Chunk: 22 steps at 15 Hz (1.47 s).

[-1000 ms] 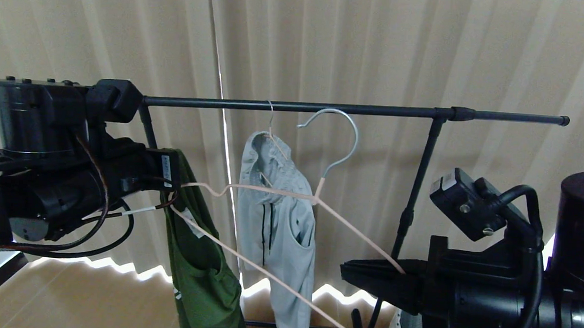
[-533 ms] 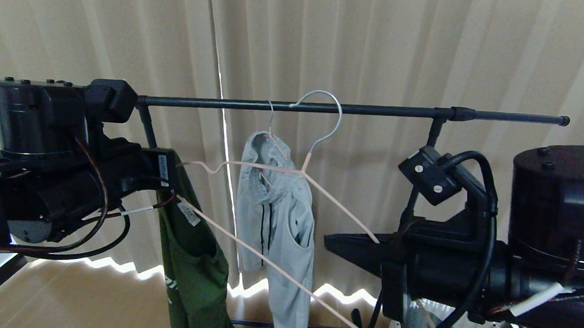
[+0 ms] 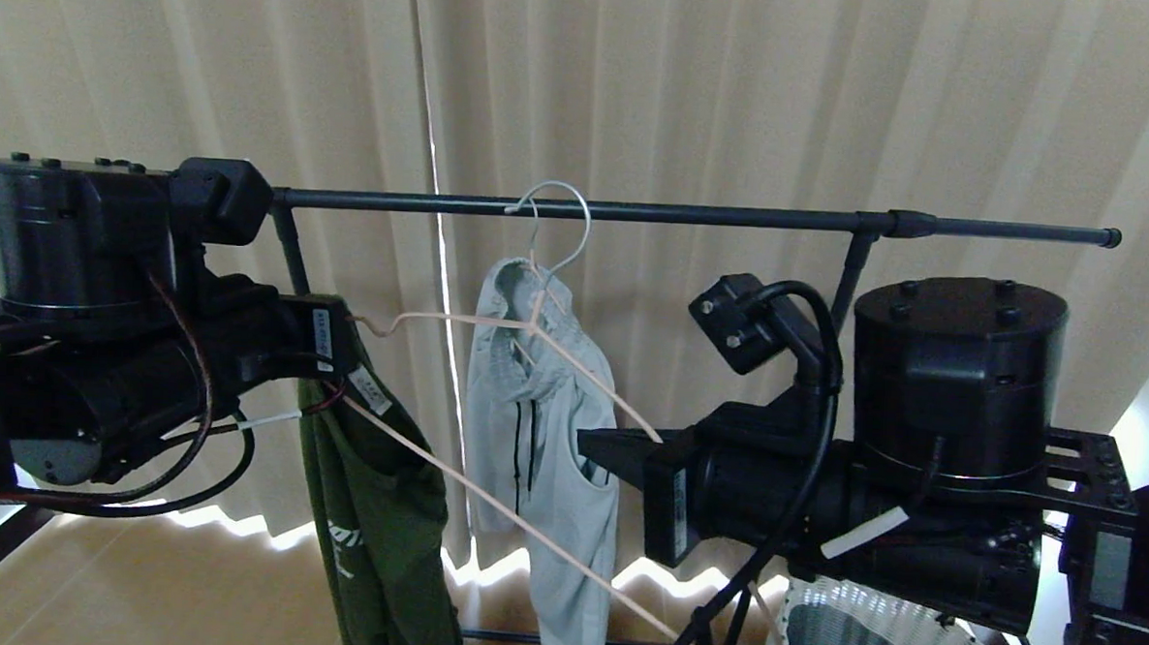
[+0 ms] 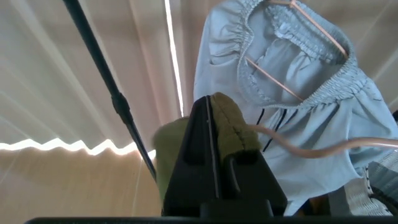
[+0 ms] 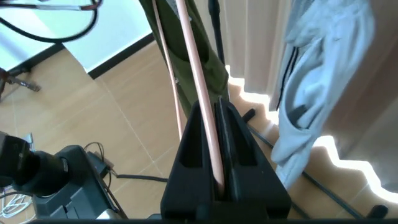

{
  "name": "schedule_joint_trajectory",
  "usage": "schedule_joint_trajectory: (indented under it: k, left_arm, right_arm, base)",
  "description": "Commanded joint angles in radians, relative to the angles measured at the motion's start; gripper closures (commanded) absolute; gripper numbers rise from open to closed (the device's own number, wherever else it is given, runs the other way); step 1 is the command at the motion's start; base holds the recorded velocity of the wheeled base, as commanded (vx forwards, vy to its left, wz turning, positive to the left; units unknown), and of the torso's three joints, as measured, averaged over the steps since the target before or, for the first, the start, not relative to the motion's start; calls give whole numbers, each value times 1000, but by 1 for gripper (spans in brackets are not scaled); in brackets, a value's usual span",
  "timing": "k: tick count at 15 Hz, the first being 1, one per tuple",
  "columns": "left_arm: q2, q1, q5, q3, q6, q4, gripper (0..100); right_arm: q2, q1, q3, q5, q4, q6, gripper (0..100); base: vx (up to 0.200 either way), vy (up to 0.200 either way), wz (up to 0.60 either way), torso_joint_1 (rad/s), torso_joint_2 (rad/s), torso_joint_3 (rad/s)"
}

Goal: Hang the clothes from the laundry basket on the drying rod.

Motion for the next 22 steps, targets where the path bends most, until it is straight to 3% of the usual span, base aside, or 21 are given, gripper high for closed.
schedule_joint_trajectory:
  k: [1, 16, 19, 22]
  left_arm:
    - [-11, -13, 1, 0, 0, 1, 100]
    - [-86, -248, -31, 0, -3, 10, 100]
    - [-107, -268, -119, -2, -25, 8, 100]
    - [-113, -243, -125, -2, -45, 10, 100]
  right_arm:
    - [42, 8, -18, -1, -2, 0, 100]
    - [88, 37, -75, -24, -2, 0, 100]
    - [108, 37, -95, -24, -2, 0, 100]
    - [111, 37, -101, -33, 0, 0, 100]
  base:
    - [0, 0, 0, 0, 0, 0]
    - [0, 0, 0, 0, 0, 0]
    - [0, 0, 0, 0, 0, 0]
    - [0, 0, 0, 0, 0, 0]
